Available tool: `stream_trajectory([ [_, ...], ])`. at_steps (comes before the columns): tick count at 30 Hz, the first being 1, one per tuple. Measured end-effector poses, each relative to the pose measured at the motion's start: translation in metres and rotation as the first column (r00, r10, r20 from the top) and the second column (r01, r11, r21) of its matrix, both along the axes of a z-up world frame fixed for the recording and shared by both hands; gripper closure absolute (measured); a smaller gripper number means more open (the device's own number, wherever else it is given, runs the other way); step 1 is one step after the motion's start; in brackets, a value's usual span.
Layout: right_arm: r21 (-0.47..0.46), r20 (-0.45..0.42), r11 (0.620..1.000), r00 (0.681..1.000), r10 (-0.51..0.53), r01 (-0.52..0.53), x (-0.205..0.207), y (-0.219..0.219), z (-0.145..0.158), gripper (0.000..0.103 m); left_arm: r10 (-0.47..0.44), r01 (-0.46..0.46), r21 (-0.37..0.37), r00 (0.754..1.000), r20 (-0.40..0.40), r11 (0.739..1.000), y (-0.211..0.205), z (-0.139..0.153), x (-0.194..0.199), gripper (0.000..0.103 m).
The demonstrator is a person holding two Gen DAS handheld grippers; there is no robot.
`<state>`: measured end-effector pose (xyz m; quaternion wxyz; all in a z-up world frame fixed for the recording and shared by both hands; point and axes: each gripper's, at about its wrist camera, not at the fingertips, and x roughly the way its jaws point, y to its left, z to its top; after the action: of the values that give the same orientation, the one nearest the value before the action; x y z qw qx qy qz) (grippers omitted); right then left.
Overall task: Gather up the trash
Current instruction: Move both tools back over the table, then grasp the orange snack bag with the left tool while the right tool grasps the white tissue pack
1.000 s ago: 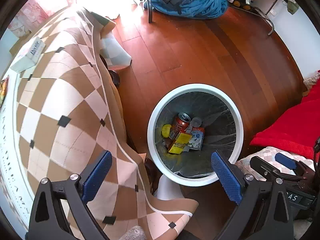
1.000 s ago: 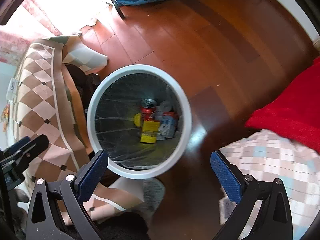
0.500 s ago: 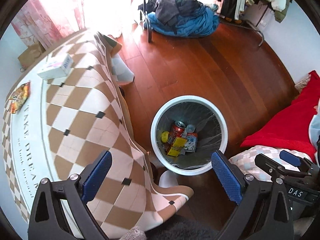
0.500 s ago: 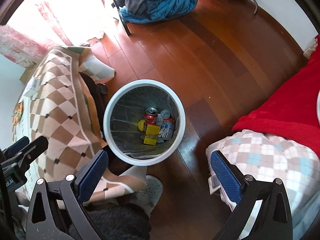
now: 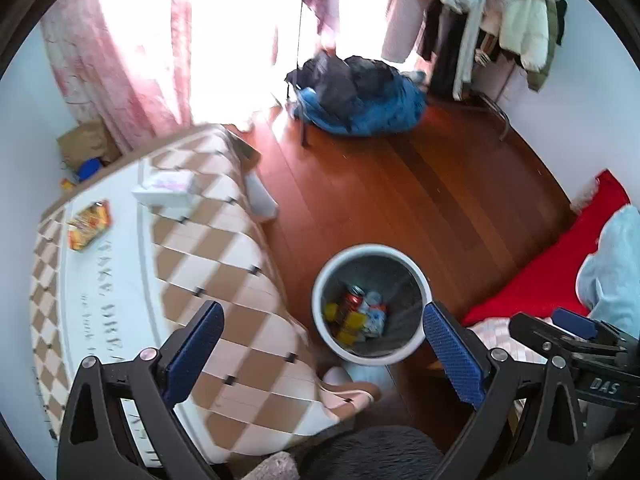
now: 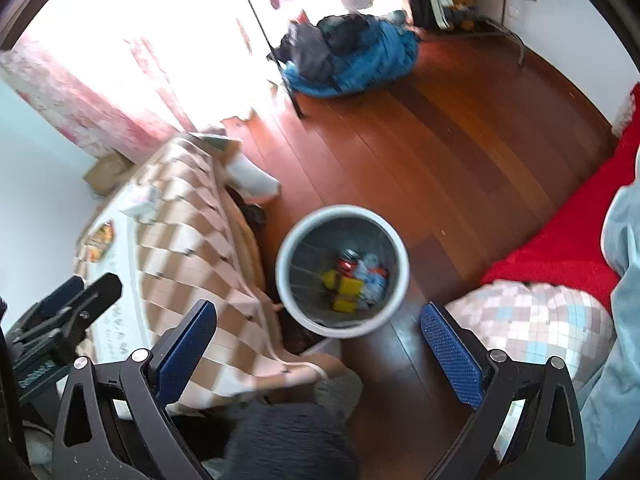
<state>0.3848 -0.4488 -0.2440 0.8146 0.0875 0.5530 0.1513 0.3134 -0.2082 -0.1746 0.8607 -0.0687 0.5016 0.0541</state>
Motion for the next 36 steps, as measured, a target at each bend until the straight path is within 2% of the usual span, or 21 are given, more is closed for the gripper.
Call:
stream_trajectory([
  [4,0.03,0.037,0.998,0.998,0.054,-0.055,0.0,0.037,0.028,0.0,0.053,-0.053,-0.002,0.998,0.026,0.999,0.035,0.017,-0.003,0.001],
  [8,-0.003,0.059,0.985,0.983,0.175,-0.175,0.012,0.11,0.04,0.0,0.148,-0.149,0.01,0.988,0.032,0.989,0.093,0.018,-0.006,0.001],
  [11,-0.047,0.061,0.96,0.958,0.28,-0.277,0.028,0.178,0.031,0.0,0.252,-0.252,0.032,0.968,0.008,0.967,0.152,0.003,-0.006,0.001],
  [13,-0.081,0.046,0.937,0.938,0.345,-0.34,0.042,0.225,0.019,0.0,0.335,-0.334,0.06,0.942,-0.009,0.941,0.198,-0.012,-0.006,0.001],
  [16,-0.166,0.021,0.878,0.889,0.458,-0.449,0.069,0.303,-0.003,0.0,0.438,-0.433,0.104,0.898,-0.035,0.896,0.259,-0.038,-0.006,0.001],
  [17,-0.206,0.006,0.846,0.864,0.504,-0.492,0.081,0.334,-0.012,0.0,0.465,-0.458,0.118,0.884,-0.042,0.881,0.279,-0.046,-0.006,0.001],
  [20,-0.3,-0.049,0.763,0.808,0.587,-0.572,0.109,0.4,-0.036,0.0,0.499,-0.487,0.156,0.865,-0.049,0.86,0.319,-0.067,-0.003,0.001],
  [22,-0.355,-0.109,0.693,0.764,0.636,-0.628,0.129,0.442,-0.061,0.0,0.479,-0.456,0.209,0.875,-0.074,0.865,0.344,-0.085,0.008,0.001],
  [24,-0.371,-0.192,0.634,0.724,0.662,-0.678,0.148,0.477,-0.089,0.0,0.432,-0.399,0.249,0.897,-0.094,0.883,0.358,-0.1,0.02,0.001],
  [28,-0.417,-0.29,0.56,0.689,0.664,-0.715,0.171,0.514,-0.131,0.0,0.309,-0.251,0.306,0.938,-0.157,0.918,0.376,-0.125,0.044,0.001],
  [30,-0.399,-0.328,0.554,0.678,0.658,-0.731,0.179,0.521,-0.146,0.0,0.215,-0.149,0.306,0.957,-0.197,0.94,0.38,-0.136,0.056,0.001],
  [32,-0.361,-0.339,0.574,0.677,0.653,-0.735,0.184,0.522,-0.151,0.002,0.141,-0.06,0.319,0.961,-0.236,0.946,0.381,-0.143,0.063,0.001],
  [34,-0.317,-0.346,0.602,0.68,0.646,-0.733,0.189,0.521,-0.153,0.02,0.049,0.048,0.323,0.957,-0.288,0.945,0.377,-0.155,0.069,0.001],
  [36,-0.298,-0.339,0.63,0.696,0.633,-0.717,0.195,0.518,-0.151,0.024,-0.015,0.125,0.31,0.942,-0.335,0.942,0.375,-0.167,0.074,0.002],
])
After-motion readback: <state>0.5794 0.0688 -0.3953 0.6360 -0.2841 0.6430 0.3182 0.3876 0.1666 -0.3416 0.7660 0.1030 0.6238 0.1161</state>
